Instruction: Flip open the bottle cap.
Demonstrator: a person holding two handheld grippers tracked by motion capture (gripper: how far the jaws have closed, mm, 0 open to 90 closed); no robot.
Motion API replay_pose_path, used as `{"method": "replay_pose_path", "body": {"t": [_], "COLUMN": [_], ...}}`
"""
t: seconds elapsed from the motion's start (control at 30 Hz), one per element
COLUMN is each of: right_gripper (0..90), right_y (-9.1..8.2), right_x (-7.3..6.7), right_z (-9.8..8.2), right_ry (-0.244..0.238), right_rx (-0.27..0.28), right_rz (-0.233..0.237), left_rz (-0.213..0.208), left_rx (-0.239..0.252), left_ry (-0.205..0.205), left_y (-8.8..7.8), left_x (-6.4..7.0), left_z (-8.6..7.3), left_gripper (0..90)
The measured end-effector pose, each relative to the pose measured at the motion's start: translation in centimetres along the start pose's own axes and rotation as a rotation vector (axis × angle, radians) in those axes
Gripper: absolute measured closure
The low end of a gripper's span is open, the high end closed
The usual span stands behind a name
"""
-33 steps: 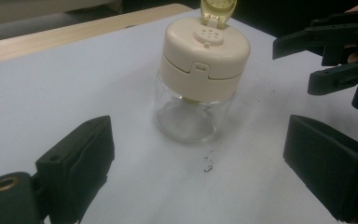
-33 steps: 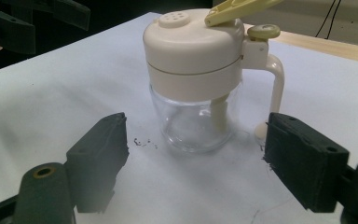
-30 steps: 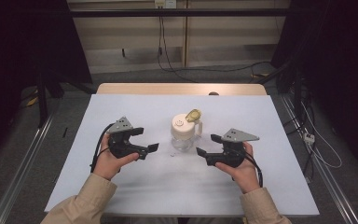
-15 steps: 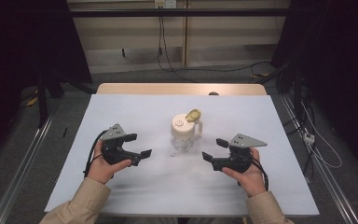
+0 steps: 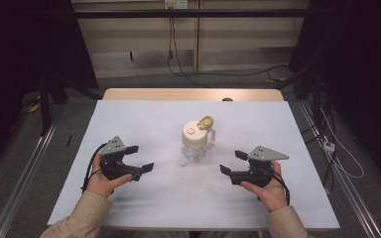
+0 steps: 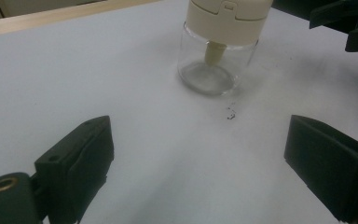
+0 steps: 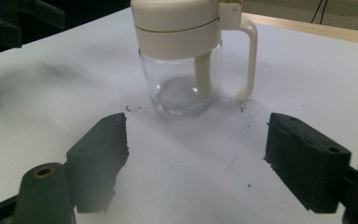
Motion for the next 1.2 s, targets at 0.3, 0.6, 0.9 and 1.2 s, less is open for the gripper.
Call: {"method": "replay_pose_path", "body": {"t": [0.3, 0.6, 0.9, 1.2], "right_gripper": [20.8, 20.7, 20.7, 20.6], "right_y": [-0.6, -1.0, -1.7, -2.7], "right_x": [0.3, 0.7, 1.0, 1.4], "right_z": [-0.7, -1.5, -1.9, -2.4], "right_ry": [0.001, 0.003, -0.008, -0.001], "right_rx": [-0.006, -0.017, -0.023, -0.022], "right_rz": [-0.006, -0.017, -0.028, -0.034], "left_rz": [0.006, 0.01, 0.023, 0.024], "left_rx": [-0.013, -0.015, -0.021, -0.021], "left_ry": [0.018, 0.029, 0.021, 0.022], "left_y": [-0.5, -1.2, -1.8, -2.1], "left_x": [-0.1, -0.3, -0.6, -0.7], "left_z": [-0.6, -1.5, -2.3, -2.8], "left_gripper": [8.0, 8.0, 8.0, 8.0]}}
Point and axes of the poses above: each handheld gripper's, and its own axes: y roughly forward along the jaws, z roughly out of its top, x roughly to its right, the point moved 5 cm from there along y, roughly forward along the jaws, and after that the axes turned 3 degrees about -x, right-handed, at the moved point
